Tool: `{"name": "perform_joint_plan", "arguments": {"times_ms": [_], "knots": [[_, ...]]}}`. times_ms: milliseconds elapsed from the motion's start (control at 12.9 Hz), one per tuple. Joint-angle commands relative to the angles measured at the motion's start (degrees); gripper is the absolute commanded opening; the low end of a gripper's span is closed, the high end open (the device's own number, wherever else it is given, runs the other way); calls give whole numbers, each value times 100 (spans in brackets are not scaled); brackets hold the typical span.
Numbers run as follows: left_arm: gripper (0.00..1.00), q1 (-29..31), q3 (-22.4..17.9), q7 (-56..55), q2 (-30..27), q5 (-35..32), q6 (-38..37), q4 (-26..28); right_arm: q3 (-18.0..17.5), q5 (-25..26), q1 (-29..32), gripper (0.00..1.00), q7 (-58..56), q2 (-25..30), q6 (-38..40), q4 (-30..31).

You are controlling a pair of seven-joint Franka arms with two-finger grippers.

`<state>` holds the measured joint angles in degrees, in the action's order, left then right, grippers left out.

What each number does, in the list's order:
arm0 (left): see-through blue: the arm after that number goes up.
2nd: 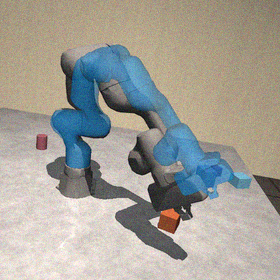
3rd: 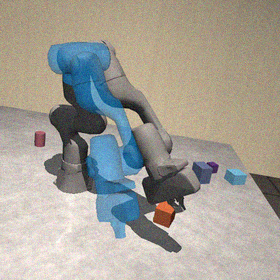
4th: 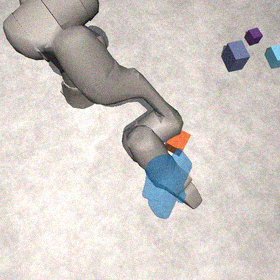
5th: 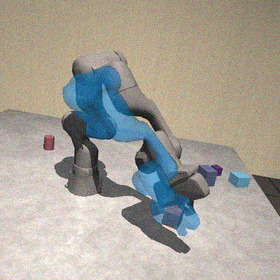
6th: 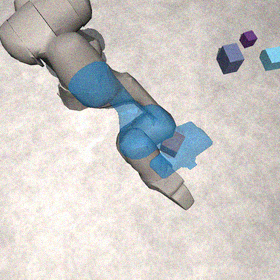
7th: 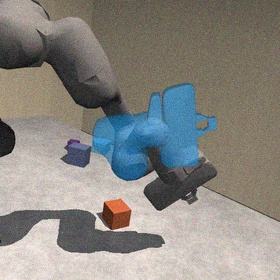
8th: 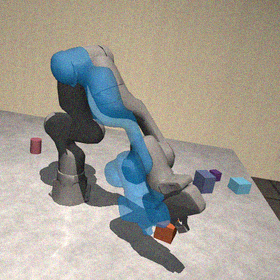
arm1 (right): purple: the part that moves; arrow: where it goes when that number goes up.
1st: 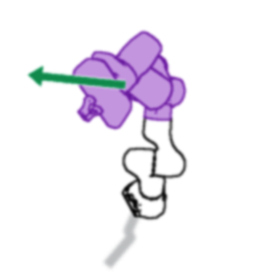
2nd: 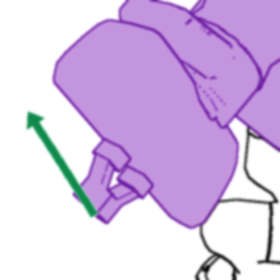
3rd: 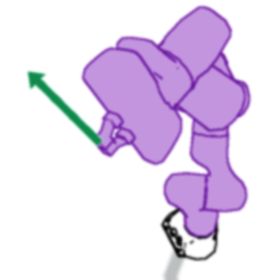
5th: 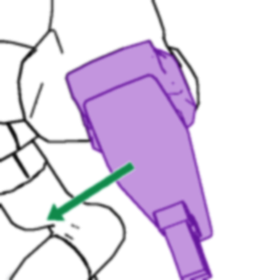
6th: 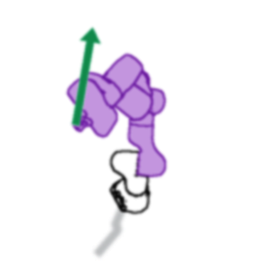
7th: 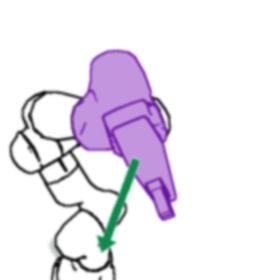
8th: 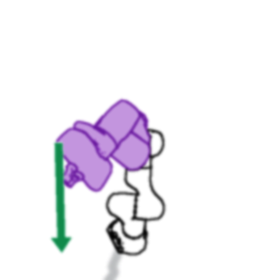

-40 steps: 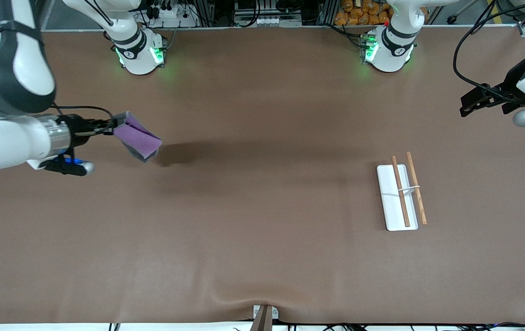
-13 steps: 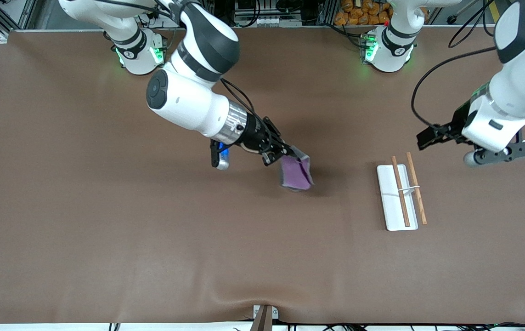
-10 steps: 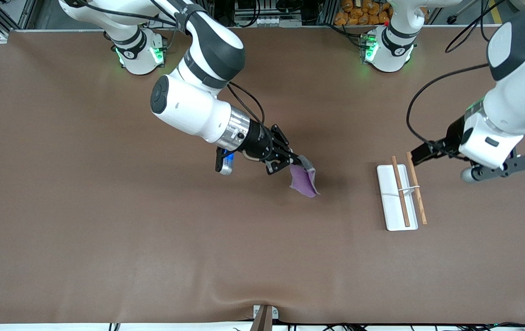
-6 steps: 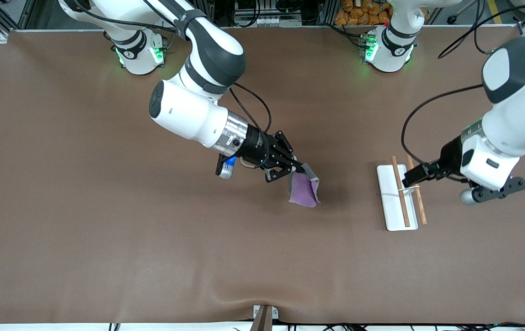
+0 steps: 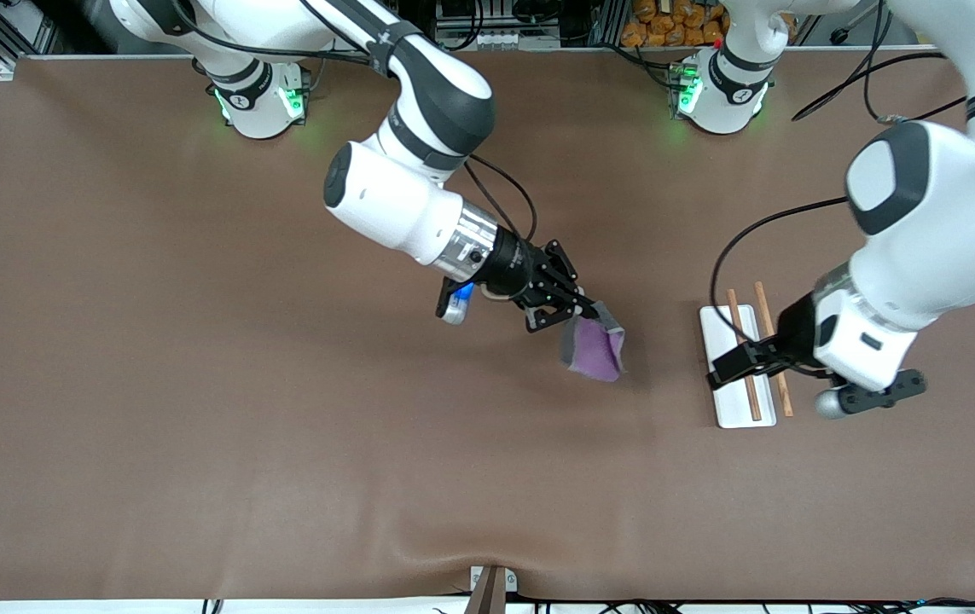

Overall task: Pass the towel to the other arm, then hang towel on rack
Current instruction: 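Hold the towel up with the right gripper while the left gripper reaches it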

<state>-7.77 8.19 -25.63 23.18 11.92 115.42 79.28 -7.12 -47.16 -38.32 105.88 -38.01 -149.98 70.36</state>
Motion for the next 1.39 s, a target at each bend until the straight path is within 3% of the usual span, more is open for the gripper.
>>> {"name": "perform_joint_plan", "arguments": {"times_ms": [0,387,852,1316], "knots": [[100,-172,-28,-153,222,135,-2,-228,97,-65,-62,0,82,-137,22,-259],[99,-532,-37,-1188,424,284,112,-264,97,110,-53,0,82,-137,83,-259],[59,-664,-28,-1656,459,293,16,-255,97,128,-53,0,82,-128,101,-259],[50,-656,25,-1841,389,652,-449,-264,97,172,-26,0,82,-128,171,-259]]}}
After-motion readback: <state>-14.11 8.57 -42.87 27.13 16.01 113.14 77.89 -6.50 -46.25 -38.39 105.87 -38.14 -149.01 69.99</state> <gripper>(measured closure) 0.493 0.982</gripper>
